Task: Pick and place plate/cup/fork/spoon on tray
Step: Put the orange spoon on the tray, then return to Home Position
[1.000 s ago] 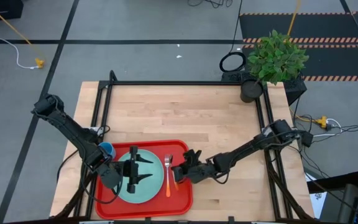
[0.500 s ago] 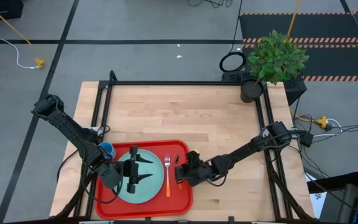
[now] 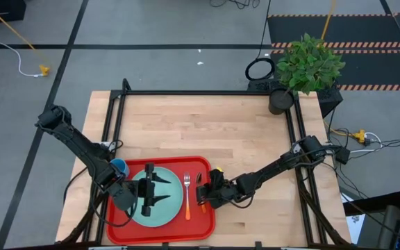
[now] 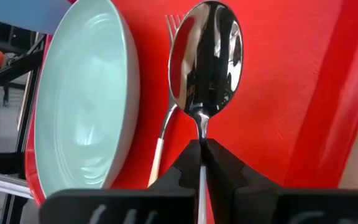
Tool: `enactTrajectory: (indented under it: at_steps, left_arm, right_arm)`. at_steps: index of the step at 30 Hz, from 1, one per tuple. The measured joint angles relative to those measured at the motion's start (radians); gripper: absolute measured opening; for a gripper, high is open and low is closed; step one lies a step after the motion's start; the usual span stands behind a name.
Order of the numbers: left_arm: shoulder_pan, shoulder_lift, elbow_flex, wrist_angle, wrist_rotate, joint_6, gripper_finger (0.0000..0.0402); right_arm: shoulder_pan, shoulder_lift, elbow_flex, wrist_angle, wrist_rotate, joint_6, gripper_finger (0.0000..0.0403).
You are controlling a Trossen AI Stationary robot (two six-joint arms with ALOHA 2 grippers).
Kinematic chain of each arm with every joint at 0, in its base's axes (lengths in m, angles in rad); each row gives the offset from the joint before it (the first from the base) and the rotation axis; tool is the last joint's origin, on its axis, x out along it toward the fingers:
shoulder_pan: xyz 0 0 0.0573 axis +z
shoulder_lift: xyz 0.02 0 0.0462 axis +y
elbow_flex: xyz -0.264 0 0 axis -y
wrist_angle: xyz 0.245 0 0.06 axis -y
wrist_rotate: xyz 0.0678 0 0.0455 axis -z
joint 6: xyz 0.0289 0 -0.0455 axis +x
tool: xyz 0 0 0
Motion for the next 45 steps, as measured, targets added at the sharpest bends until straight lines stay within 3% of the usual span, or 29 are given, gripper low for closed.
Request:
enactTrajectory:
  at_steps: [19, 24, 30, 37, 45]
  left_arm:
    - [0.0, 0.0, 0.0, 0.001, 0.002, 0.003, 0.023]
    - [0.001, 0.0, 0.0, -0.017, 0.002, 0.031, 0.023]
    - [0.022, 0.0, 0.0, -0.028, 0.001, 0.056, 0.023]
    - [0.068, 0.0, 0.0, -0.029, 0.001, 0.061, 0.023]
    - [0.114, 0.0, 0.0, -0.029, 0.001, 0.022, 0.023]
  right_arm:
    - [-0.008, -0.001, 0.0, -0.014, -0.004, -0.094, 0.0052]
    - [-0.029, -0.007, -0.002, 0.023, -0.151, -0.264, 0.0054]
    - [-0.04, -0.007, -0.002, 0.087, -0.398, -0.456, 0.0054]
    - [-0.015, -0.007, -0.002, 0.097, -0.47, -0.728, 0.0047]
    - [-0.015, -0.007, -0.001, 0.103, -0.567, -0.941, 0.0003]
